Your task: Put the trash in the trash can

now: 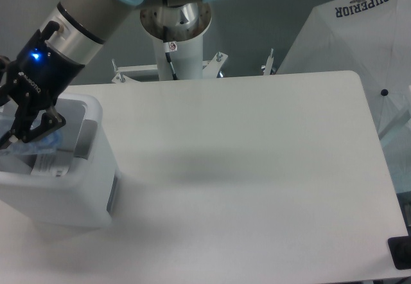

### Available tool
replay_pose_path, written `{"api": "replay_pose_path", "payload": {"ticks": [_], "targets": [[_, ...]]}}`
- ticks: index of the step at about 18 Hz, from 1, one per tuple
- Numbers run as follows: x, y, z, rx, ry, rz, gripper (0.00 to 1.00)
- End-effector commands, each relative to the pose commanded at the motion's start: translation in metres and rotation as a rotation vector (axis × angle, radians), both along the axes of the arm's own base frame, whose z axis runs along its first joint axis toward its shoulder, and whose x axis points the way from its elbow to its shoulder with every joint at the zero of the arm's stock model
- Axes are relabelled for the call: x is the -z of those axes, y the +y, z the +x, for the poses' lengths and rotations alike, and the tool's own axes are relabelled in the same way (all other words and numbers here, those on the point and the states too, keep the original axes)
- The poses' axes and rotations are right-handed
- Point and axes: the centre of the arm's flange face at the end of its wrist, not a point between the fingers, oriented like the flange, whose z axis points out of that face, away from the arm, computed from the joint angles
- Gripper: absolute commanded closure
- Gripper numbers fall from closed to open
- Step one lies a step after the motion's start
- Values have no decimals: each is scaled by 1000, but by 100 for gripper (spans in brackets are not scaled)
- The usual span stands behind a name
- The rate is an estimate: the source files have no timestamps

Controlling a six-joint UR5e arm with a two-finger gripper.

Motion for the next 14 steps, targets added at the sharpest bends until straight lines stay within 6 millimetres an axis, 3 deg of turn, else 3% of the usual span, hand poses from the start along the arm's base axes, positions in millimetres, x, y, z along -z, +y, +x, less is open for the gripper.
{"api": "replay_pose_path", "payload": {"ticks": [3,8,14], "targets": [[-1,-9,-11,-24,1,-1,0],[-11,-34,-68,-132,13,14,0],[-6,-69,-153,-285,9,4,0]]}}
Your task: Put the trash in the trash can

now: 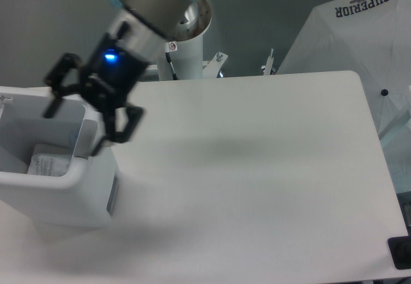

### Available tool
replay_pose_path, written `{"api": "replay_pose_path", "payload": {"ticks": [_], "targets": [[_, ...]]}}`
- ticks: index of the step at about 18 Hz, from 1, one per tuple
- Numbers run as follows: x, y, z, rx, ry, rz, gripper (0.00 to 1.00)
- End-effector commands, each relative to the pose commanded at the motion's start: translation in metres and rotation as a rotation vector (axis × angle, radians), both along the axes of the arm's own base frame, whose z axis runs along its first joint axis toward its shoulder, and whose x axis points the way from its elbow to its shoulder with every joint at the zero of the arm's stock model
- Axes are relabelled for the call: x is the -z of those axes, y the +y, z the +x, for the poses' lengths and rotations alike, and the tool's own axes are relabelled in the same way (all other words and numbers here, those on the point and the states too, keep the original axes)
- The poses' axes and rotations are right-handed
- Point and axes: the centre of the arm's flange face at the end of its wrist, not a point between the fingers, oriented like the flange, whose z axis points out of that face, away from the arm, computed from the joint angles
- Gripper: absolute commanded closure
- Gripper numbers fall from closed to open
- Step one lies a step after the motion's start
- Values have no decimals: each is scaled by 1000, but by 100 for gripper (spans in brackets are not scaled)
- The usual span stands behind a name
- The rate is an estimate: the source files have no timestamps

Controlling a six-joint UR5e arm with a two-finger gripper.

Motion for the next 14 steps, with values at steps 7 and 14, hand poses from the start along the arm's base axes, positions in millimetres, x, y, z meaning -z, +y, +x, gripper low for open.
{"api": "replay_pose_path", "payload": {"ticks": [7,14], "targets": [[38,-24,-85,-111,4,-56,0],[106,-29,-160,-270,104,-312,0]]}}
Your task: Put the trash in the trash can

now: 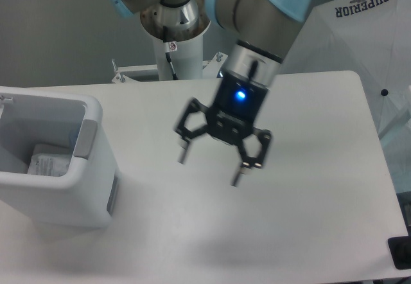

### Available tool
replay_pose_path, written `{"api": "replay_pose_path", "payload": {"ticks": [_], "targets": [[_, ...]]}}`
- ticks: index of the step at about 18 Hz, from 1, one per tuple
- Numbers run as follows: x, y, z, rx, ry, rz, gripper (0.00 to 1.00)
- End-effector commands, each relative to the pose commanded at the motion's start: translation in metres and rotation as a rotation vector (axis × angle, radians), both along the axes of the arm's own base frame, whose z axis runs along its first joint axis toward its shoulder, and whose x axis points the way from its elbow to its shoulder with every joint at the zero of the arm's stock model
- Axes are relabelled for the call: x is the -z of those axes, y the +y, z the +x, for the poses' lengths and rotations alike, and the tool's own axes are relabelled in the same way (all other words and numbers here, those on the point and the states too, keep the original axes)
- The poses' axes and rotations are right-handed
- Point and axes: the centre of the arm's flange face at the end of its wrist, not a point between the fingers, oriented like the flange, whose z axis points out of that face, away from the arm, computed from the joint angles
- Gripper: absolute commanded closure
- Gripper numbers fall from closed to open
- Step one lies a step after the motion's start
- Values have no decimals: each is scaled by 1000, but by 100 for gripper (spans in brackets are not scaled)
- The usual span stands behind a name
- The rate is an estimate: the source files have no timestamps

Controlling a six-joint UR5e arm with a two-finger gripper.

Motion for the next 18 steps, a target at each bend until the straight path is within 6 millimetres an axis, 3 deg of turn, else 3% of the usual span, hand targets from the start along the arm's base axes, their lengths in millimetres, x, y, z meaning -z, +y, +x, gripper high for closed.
{"api": "replay_pose_path", "payload": {"ticks": [6,10,18], "targets": [[36,-18,-18,-8,136,-243,0],[83,-36,-21,174,219,-430,0],[92,-46,-20,215,235,-488,0]]}}
